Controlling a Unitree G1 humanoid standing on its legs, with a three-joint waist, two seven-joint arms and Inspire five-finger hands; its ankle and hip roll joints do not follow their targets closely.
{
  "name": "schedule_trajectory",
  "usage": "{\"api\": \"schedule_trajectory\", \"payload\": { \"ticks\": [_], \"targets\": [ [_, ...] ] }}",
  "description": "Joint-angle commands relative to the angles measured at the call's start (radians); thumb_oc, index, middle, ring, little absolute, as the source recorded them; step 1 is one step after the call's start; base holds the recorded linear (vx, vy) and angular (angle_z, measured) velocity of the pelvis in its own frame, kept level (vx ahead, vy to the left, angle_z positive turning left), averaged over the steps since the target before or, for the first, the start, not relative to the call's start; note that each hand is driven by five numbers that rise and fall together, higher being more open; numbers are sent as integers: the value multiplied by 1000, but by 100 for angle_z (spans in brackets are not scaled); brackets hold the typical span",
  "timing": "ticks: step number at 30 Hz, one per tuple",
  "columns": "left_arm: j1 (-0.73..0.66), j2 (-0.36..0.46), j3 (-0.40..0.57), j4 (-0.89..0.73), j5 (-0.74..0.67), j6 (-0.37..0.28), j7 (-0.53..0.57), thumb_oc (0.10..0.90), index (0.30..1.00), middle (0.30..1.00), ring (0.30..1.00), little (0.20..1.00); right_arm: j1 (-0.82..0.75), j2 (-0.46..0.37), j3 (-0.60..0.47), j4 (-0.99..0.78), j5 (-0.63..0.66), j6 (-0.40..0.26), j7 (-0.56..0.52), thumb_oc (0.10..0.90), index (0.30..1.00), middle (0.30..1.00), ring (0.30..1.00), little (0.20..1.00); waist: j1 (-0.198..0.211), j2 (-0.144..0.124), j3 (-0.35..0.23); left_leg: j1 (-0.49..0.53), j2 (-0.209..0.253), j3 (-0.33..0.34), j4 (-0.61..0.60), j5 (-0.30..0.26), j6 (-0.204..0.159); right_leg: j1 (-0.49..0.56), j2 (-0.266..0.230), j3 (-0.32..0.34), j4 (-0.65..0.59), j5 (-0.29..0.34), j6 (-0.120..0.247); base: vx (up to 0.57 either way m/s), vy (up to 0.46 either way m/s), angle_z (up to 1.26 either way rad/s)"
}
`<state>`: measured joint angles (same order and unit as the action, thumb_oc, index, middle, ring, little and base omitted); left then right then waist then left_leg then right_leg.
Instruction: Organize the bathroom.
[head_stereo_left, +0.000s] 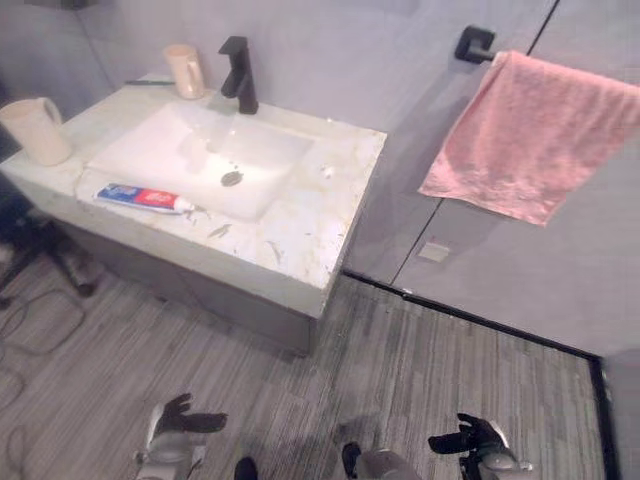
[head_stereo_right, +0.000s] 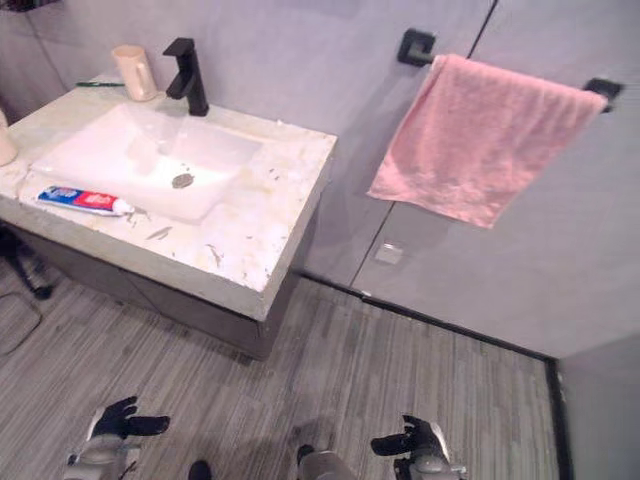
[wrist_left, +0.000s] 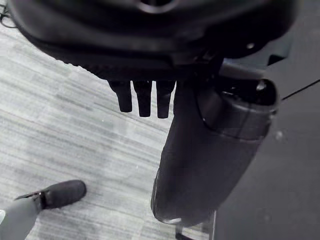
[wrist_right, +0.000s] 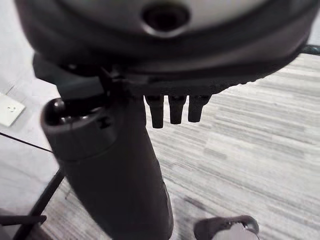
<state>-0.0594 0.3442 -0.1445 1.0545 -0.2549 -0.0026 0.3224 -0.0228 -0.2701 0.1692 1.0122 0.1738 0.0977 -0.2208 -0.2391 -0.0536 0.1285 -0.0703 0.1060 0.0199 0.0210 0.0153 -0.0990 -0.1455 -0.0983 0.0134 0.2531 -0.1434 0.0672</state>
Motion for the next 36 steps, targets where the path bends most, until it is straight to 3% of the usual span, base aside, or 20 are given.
{"api": "schedule_trajectory", "payload": {
  "ticks": [1, 3, 5, 7, 8, 10, 11, 15, 18, 20, 22, 23, 25, 26, 27, 28, 29, 33, 36],
  "targets": [
    [29, -5, 79, 23, -24, -66, 74, 800, 900, 900, 900, 900, 61, -114, -63, -31, 28, -29, -41, 800, 900, 900, 900, 900, -24, 82, 35, -40, 65, 14, 193, -66, 57, -38, -63, -16, 48, 72, 87, 182, 603, -55],
    [5, -8, 88, 45, -57, -79, 93, 800, 900, 900, 900, 900, 82, -127, -99, -30, 16, -55, -38, 800, 900, 900, 900, 900, -53, 101, 59, -55, 11, 68, 218, -98, 79, -61, -88, 12, 47, 102, 102, 161, 638, -15],
    [-9, -5, 91, 44, -75, -65, 100, 800, 900, 900, 900, 900, 93, -132, -109, -25, -6, -66, -29, 800, 900, 900, 900, 900, -63, 107, 70, -54, -14, 98, 214, -115, 90, -76, -104, 35, 43, 149, 103, 129, 457, -6],
    [-19, 13, 91, 41, -79, -22, 112, 800, 900, 900, 900, 900, 95, -129, -109, -21, -37, -85, -13, 800, 900, 900, 900, 900, -59, 102, 80, -39, -30, 149, 181, -124, 98, -101, -120, 33, 56, 212, 107, 132, 402, -33],
    [-21, 26, 89, 40, -89, 11, 120, 800, 900, 900, 900, 900, 93, -126, -104, -24, -69, -89, 1, 800, 900, 900, 900, 900, -48, 98, 82, -30, -32, 178, 153, -121, 100, -112, -120, 14, 70, 213, 110, 110, 370, -79],
    [-17, 38, 95, 42, -95, 47, 137, 800, 900, 900, 900, 900, 80, -121, -89, -32, -109, -85, 22, 800, 900, 900, 900, 900, -23, 89, 80, -16, -33, 230, 115, -114, 106, -120, -97, -54, 97, 179, 121, 50, 251, -125],
    [-17, 46, 99, 46, -63, 70, 130, 800, 900, 900, 900, 900, 74, -115, -72, -42, -106, -76, 20, 800, 900, 900, 900, 900, -10, 78, 75, -8, -46, 244, 78, -92, 105, -111, -43, -93, 91, 125, 126, 15, 104, -133],
    [-23, 50, 71, 20, -3, 103, 123, 800, 900, 900, 900, 900, 94, -101, -64, -71, -60, -40, -3, 800, 900, 900, 900, 900, -5, 51, 40, -33, -104, 226, 56, -57, 94, -51, 78, -146, -33, 100, 84, 29, 19, -67],
    [-15, 33, 67, -15, 1, 93, 117, 800, 900, 900, 900, 900, 100, -97, -54, -84, -66, 5, -4, 800, 900, 900, 900, 900, 3, 57, 30, -70, -127, 219, 125, -71, 104, -44, 90, -139, -18, 85, 60, 14, -13, 22],
    [3, 27, 70, -43, 17, 80, 95, 800, 900, 900, 900, 900, 108, -100, -48, -87, -69, 20, -10, 800, 900, 900, 900, 900, 9, 51, 37, -125, -128, 204, 270, -71, 92, -15, 95, -126, -19, 81, 35, 25, -27, 6],
    [18, 25, 72, -58, 11, 67, 81, 800, 900, 900, 900, 900, 115, -102, -44, -96, -68, 35, -14, 800, 900, 900, 900, 900, 19, 43, 48, -195, -119, 160, 419, -28, 70, 10, 98, -112, -25, 80, 14, 19, -48, 13],
    [32, 25, 80, -76, 7, 62, 74, 800, 900, 900, 900, 900, 118, -111, -37, -101, -78, 40, -3, 800, 900, 900, 900, 900, 38, 34, 64, -254, -90, 115, 512, -10, 66, 44, 99, -111, -18, 59, -12, 38, -28, 16],
    [38, 32, 84, -78, -2, 63, 69, 800, 900, 900, 900, 900, 117, -117, -34, -91, -88, 35, 11, 800, 900, 900, 900, 900, 45, 26, 66, -239, -65, 109, 505, -38, 82, 57, 93, -122, -9, 49, -21, 73, 24, -13],
    [48, 43, 95, -72, 3, 64, 61, 800, 900, 900, 900, 900, 117, -115, -34, -68, -111, 18, 25, 800, 900, 900, 900, 900, 45, 14, 52, -172, -12, 80, 410, -57, 102, 66, 87, -133, -10, 49, -22, 88, 50, -53],
    [48, 43, 96, -71, 4, 64, 61, 800, 900, 900, 900, 900, 117, -115, -33, -67, -113, 18, 26, 800, 900, 900, 900, 900, 45, 13, 52, -168, -11, 80, 406, -57, 102, 67, 87, -133, -10, 50, -22, 165, 111, -58],
    [54, 54, 105, -65, 17, 64, 47, 800, 900, 900, 900, 900, 120, -109, -31, -46, -140, 10, 31, 800, 900, 900, 900, 900, 42, 10, 36, -114, 56, 40, 303, 0, 84, 71, 95, -127, -25, 51, -21, 128, 101, -15],
    [52, 58, 105, -65, 23, 64, 43, 800, 900, 900, 900, 900, 120, -106, -29, -37, -145, 10, 30, 800, 900, 900, 900, 900, 44, 10, 33, -104, 73, 13, 272, 24, 75, 77, 97, -120, -34, 52, -18, 183, 147, 1],
    [43, 61, 104, -50, 44, 37, 37, 800, 900, 900, 900, 900, 108, -108, -20, 13, -124, 1, 25, 800, 900, 900, 900, 900, 71, 23, 24, -59, 104, -77, 143, 41, 45, 87, 74, -114, -43, 40, 5, 150, 157, 14],
    [33, 65, 95, -44, 64, 29, 17, 800, 900, 900, 900, 900, 86, -119, -16, 18, -88, 3, 15, 800, 900, 900, 900, 900, 77, 44, 34, -47, 107, -75, 96, 50, 21, 69, 46, -106, -26, 30, 27, 210, 351, -2]
  ]
}}
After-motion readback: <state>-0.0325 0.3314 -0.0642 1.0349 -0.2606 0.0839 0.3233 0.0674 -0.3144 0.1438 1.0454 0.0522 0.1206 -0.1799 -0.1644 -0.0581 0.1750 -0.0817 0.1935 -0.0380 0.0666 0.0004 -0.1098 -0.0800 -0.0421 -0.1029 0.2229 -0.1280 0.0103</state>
